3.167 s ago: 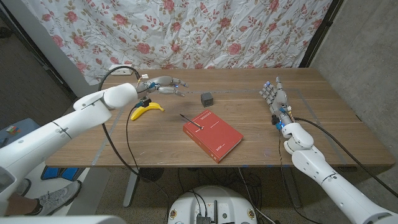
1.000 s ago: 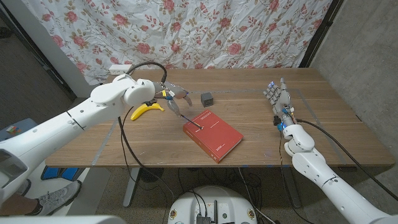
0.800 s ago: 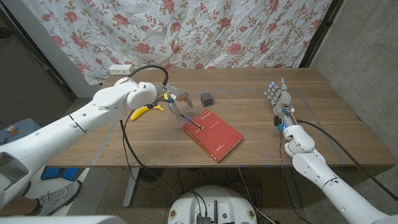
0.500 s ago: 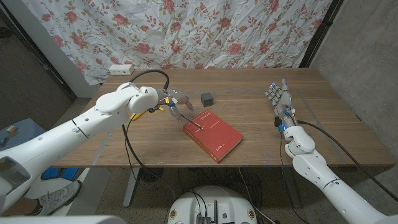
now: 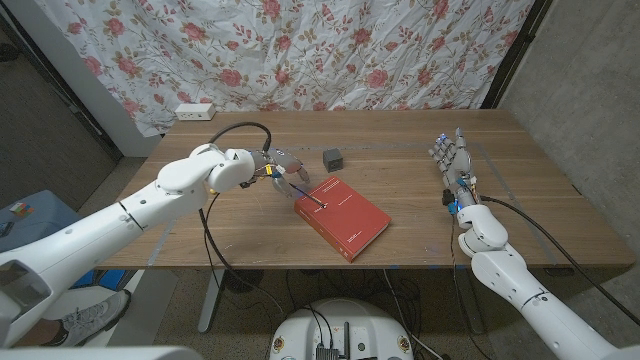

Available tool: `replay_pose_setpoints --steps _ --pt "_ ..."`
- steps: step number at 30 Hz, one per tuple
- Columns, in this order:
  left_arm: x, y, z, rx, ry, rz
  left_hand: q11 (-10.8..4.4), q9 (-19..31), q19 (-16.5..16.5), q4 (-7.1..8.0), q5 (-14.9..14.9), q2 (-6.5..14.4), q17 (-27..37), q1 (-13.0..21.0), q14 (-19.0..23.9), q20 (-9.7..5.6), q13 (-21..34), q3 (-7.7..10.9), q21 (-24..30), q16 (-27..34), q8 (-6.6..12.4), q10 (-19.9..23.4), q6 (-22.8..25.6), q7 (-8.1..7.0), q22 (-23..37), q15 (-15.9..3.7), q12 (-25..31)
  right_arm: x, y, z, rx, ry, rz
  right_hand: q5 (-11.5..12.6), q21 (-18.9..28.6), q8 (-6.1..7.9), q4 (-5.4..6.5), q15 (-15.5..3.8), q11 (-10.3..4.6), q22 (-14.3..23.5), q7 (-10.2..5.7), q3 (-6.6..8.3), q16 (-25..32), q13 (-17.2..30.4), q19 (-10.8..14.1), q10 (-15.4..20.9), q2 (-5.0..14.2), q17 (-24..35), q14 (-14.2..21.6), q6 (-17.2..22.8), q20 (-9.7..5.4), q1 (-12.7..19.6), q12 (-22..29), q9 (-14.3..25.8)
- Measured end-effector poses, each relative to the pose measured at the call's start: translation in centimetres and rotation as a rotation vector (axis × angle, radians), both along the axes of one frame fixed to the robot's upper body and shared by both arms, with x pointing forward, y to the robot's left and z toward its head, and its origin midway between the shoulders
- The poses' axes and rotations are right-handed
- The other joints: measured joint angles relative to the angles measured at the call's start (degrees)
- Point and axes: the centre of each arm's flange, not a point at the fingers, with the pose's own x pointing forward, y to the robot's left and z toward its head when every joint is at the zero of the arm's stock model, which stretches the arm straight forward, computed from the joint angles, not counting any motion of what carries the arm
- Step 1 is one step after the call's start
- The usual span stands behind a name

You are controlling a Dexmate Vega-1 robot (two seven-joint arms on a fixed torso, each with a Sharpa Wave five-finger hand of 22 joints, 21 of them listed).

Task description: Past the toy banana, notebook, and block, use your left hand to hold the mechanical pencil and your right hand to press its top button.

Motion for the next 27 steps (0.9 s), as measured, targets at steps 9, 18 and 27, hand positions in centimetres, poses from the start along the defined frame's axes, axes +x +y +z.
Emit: replay_pose_setpoints --steps 9,18,27 --pt "0.7 0.0 -0.7 0.003 -0.009 -0.020 0.01 0.00 0.60 0.00 0.00 0.53 0.00 0.53 1.20 -0.01 0.00 0.00 0.00 0.00 0.63 1.41 2.17 -0.52 0.00 0.03 0.00 -0.5 0.0 -0.2 0.002 0.003 -0.008 0.00 0.00 0.00 -0.08 0.00 0.00 0.00 0.11 0.41 0.00 0.00 0.09 0.00 0.24 0.01 0.00 0.11 -0.09 0.24 0.00 0.00" --pt "1.3 -0.1 -0.8 0.001 -0.021 -0.034 0.08 0.00 2.26 0.19 0.00 0.99 0.00 1.08 3.06 -0.07 0.00 -0.20 0.00 0.00 0.66 4.41 5.07 -0.87 -0.01 0.07 0.27 -0.7 -0.1 -0.4 0.003 0.007 -0.016 0.00 0.00 0.03 -0.10 -0.22 0.15 0.00 -0.20 0.43 0.22 0.01 0.09 0.14 0.24 -0.27 0.21 0.41 -0.09 0.24 0.00 0.00" --pt "1.7 -0.2 -0.9 -0.005 -0.039 -0.048 -0.04 0.00 5.67 0.08 0.22 0.98 0.00 3.09 6.72 -0.16 0.01 -1.21 0.00 0.00 1.22 8.35 9.57 -1.33 -0.01 -0.13 0.27 -0.7 -0.1 -0.5 0.005 0.009 -0.020 0.00 0.22 0.41 -0.48 -0.53 -0.11 0.00 -0.32 0.81 0.22 0.01 0.91 0.51 0.24 -0.50 0.52 1.15 -0.07 0.24 0.00 0.00"
